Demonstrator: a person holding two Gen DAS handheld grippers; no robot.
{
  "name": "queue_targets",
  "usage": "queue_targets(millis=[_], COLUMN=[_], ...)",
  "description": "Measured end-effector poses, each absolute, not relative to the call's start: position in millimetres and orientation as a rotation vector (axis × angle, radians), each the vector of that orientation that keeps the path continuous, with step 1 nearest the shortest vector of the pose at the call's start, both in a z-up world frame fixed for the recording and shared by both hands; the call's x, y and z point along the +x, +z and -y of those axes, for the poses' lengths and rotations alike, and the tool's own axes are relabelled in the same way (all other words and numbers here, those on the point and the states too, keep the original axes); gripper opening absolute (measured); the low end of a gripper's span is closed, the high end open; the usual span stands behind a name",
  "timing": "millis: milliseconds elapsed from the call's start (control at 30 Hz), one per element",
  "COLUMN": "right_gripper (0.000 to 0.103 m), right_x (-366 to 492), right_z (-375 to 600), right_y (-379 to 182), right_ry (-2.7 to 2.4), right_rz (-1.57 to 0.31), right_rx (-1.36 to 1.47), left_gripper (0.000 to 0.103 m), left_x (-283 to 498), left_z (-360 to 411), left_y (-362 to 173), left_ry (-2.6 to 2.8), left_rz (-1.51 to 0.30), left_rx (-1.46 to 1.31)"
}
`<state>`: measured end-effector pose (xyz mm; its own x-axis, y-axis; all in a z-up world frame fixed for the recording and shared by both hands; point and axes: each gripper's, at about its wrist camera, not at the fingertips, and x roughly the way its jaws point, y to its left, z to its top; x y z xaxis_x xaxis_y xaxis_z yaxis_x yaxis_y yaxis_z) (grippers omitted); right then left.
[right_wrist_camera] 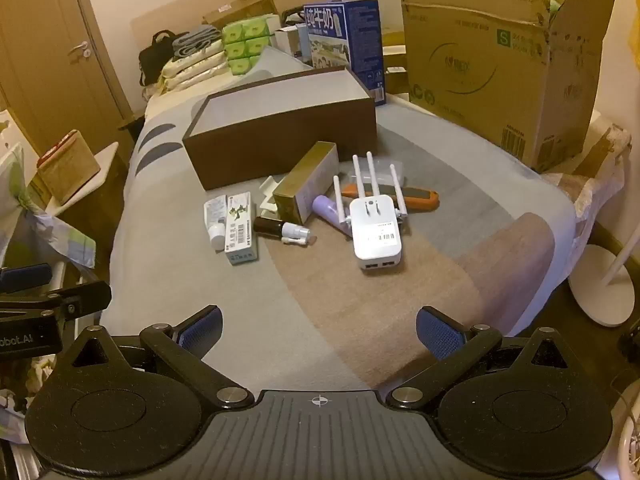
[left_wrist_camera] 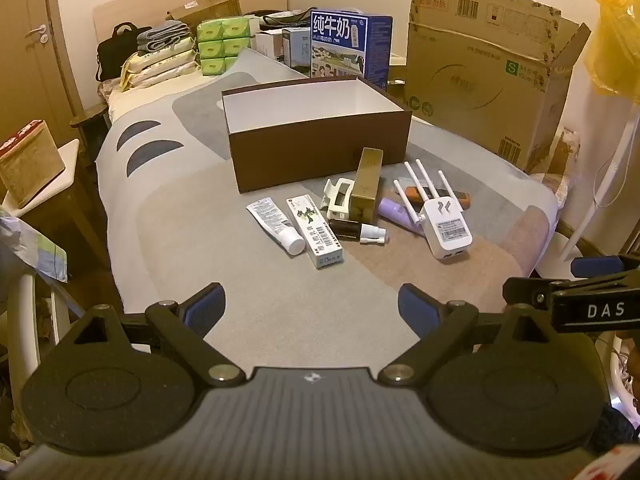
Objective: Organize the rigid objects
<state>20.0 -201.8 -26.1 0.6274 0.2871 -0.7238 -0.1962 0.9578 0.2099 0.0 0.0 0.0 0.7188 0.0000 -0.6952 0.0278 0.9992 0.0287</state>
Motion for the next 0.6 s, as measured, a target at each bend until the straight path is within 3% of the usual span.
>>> queue_targets(millis=[600], right_gripper=[0.101], right_x=[22.9], right_z=[202.4], right_y=[-25.2], right_ry=[0.278], right_rz=[-0.845], right_rx=[0.112], left_gripper=[0.092], left_x=[0.2], left_z=[0.5], left_y=[0.1], left_ry=[-0.013], left_rz=[-0.773], left_rx=[0.043])
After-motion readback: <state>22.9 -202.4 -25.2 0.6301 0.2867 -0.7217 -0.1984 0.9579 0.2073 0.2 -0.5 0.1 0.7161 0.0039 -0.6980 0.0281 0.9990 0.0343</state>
